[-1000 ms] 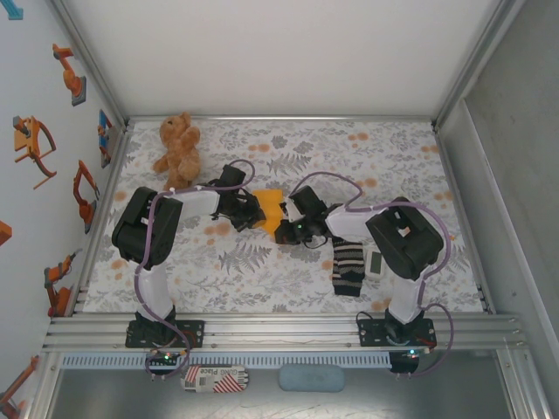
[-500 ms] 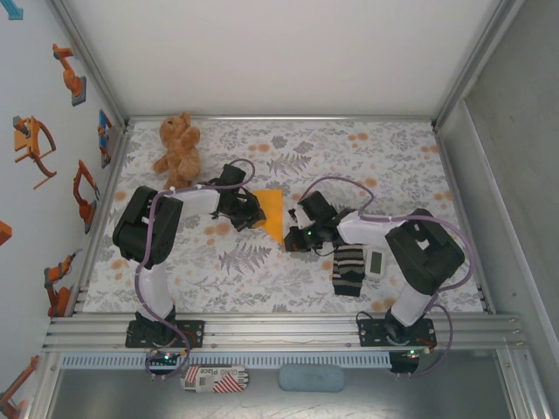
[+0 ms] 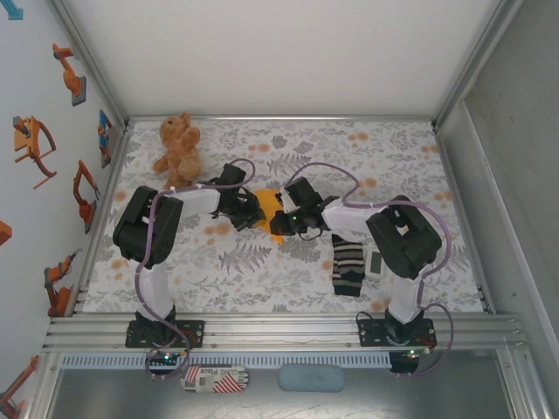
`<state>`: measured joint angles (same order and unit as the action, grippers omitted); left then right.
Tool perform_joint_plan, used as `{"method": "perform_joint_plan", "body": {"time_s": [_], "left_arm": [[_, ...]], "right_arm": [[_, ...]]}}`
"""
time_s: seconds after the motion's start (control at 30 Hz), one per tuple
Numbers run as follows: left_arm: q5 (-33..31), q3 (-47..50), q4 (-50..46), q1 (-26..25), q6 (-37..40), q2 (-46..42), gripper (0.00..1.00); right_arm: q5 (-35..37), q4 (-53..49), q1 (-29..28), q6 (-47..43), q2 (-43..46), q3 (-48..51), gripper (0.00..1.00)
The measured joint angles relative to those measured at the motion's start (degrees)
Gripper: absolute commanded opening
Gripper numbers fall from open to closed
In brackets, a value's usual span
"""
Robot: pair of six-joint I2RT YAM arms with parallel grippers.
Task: Fold a paper plane with a square sheet of paper (pick it up from the middle)
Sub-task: Third fold the triangle at the center of the table.
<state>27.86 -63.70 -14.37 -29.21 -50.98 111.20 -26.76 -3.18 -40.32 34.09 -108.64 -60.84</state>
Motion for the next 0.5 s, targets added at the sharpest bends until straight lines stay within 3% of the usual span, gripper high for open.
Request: {"method": "perform_joint_plan", "body": {"time_s": [0.27,0.5], "left_arm": [[-1.1,-1.4,-2.0,-0.1,0.9,0.0,0.07],[-1.3,-2.3,-1.7,0.5,7.0,-1.5,0.08]], "right_arm": [[1.1,-1.5,-0.1,-0.3,-1.0,0.0,0.0],[2.3,-3.3,-0.2,-1.0,-1.4,-0.6,0.0]]}}
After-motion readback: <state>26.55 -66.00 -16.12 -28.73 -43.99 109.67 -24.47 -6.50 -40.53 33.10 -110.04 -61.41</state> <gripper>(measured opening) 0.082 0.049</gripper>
